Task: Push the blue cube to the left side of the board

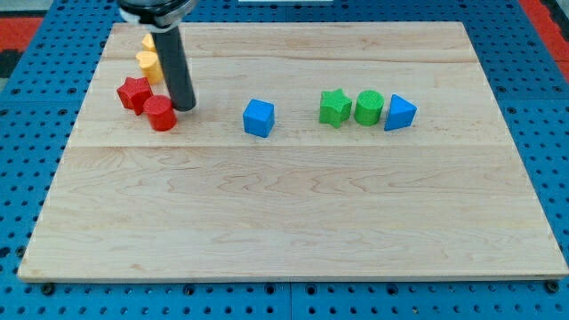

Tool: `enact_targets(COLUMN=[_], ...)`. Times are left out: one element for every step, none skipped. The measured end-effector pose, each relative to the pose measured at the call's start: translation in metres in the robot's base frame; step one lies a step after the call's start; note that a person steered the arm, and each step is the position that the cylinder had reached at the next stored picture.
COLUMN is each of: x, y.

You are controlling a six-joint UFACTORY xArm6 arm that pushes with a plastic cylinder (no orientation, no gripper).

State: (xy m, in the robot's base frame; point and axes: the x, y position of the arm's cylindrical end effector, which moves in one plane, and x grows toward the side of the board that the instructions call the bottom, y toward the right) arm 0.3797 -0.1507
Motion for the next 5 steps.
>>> enact_targets(x=[0.006, 0.007, 0.007, 0.002, 0.001], y=[-0.024, -0.002, 0.004, 0.061, 0.093])
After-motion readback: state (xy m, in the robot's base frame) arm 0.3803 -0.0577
